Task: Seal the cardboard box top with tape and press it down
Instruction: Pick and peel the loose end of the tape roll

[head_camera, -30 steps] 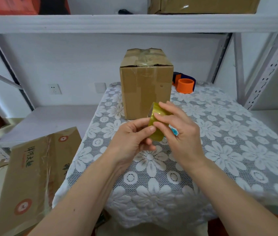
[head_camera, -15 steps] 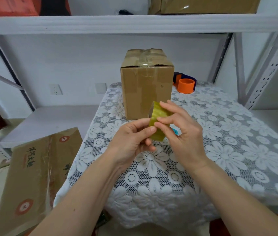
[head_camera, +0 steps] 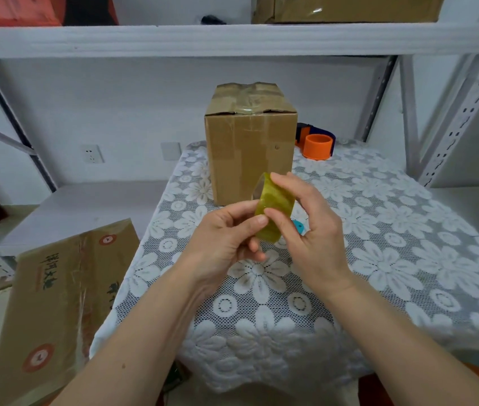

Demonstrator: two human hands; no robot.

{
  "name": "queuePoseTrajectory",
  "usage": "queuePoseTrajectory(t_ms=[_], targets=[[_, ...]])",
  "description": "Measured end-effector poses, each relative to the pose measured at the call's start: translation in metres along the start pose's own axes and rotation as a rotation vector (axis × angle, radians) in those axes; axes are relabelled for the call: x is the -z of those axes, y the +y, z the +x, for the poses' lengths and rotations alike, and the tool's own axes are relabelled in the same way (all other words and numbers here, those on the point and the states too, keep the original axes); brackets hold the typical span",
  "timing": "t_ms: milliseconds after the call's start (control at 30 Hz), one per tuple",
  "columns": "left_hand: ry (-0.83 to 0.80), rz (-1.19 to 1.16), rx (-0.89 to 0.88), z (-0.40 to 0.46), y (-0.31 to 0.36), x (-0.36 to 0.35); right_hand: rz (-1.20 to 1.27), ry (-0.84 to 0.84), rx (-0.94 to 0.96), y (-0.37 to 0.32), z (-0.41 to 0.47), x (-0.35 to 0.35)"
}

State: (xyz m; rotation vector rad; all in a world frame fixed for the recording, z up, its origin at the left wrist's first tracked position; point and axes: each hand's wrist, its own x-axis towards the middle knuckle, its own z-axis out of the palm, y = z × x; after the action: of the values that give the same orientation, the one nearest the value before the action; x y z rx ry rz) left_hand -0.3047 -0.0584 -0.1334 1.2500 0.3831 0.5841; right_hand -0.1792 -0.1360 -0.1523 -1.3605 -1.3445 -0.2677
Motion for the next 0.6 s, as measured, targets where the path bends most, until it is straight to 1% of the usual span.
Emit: queuePoseTrajectory(t_ms=[67,300,433,533,600], targets=[[0.0,0.018,-0.008,0.0002,-0.0007,-0.0002,-0.012,-0.022,0.02,0.0023,-0.001,-0.0013],[0.016,0.042,-0.012,-0.0014,-0.0034,-0.0009,0.029,-0.027,-0.016,0.0038,-0.0013,-0.002],[0.009,0.053,-0.027,0.0003,0.0004,-0.0006,0.104,-0.016,-0.118,-0.0009,0.0008,0.0007],[0.01,0.064,-0.039,0.0013,-0.0004,-0.0002,0.033,-0.012,-0.033,0.0041,0.0004,0.0006],[0.021,0.09,-0.042,0.0011,-0.0029,0.0001,0.026,-0.011,-0.009,0.0084,-0.001,0.0002]])
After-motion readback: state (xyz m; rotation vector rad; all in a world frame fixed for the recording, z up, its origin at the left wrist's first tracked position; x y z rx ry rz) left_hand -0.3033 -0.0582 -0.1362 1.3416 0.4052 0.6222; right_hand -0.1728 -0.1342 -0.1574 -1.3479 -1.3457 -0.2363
